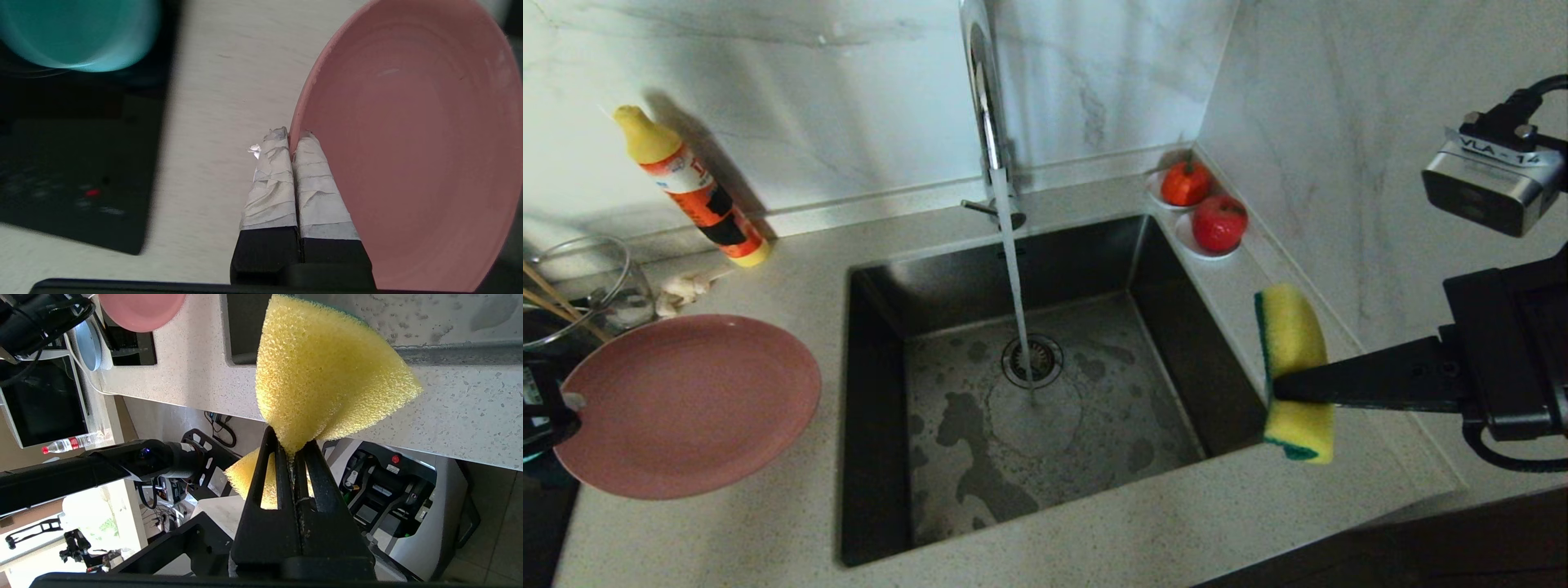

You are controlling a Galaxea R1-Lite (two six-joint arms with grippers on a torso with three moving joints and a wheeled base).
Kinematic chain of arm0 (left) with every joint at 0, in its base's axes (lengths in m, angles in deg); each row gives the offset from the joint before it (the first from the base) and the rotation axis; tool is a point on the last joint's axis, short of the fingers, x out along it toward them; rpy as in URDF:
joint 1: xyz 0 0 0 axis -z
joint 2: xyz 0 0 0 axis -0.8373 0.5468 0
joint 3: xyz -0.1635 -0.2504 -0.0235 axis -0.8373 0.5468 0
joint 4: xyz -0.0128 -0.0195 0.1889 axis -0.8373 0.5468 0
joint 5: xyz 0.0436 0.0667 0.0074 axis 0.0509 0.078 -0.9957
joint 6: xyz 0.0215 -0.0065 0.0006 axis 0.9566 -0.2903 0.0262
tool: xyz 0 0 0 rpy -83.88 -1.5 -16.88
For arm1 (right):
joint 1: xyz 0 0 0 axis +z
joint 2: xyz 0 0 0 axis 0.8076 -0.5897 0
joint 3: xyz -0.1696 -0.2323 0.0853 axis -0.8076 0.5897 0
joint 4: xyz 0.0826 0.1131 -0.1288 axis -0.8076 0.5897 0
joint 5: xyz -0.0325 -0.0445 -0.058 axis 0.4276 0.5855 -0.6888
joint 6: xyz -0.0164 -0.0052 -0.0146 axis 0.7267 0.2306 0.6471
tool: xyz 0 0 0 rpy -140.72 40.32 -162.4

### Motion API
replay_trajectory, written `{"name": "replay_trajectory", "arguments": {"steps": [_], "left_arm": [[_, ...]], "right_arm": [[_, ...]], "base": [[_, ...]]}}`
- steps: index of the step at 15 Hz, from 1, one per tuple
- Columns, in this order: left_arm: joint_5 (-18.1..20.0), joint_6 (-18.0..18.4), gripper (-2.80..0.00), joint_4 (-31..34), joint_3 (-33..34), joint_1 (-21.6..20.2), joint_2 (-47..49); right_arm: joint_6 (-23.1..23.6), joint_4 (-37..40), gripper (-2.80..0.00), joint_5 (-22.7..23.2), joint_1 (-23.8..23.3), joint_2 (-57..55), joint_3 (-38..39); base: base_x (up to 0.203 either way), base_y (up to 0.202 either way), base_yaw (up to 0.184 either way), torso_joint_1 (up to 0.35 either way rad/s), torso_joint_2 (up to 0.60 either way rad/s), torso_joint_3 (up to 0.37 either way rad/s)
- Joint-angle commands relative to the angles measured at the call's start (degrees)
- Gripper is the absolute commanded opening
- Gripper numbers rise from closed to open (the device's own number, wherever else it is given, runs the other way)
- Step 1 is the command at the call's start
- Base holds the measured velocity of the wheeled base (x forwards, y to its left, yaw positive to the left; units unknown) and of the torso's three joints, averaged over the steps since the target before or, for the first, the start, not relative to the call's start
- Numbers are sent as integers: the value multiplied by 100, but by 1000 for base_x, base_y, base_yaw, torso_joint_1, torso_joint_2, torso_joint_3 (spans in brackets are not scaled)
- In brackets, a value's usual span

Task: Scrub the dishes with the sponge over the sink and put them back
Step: Place the plate on the table

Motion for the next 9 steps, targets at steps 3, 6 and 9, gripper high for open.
{"name": "replay_trajectory", "arguments": {"steps": [3,6,9], "left_arm": [[467,-50,-280,-1458,788,-888,454],[768,-40,-280,-1706,896,-1290,900],[1201,-42,-280,-1715,900,-1407,1158]], "right_arm": [[53,17,-280,29,-70,-84,0],[62,17,-280,38,-70,-147,-17],[62,9,-280,99,-70,-176,-35]], "base": [[0,0,0,0,0,0],[0,0,0,0,0,0],[0,0,0,0,0,0]]}}
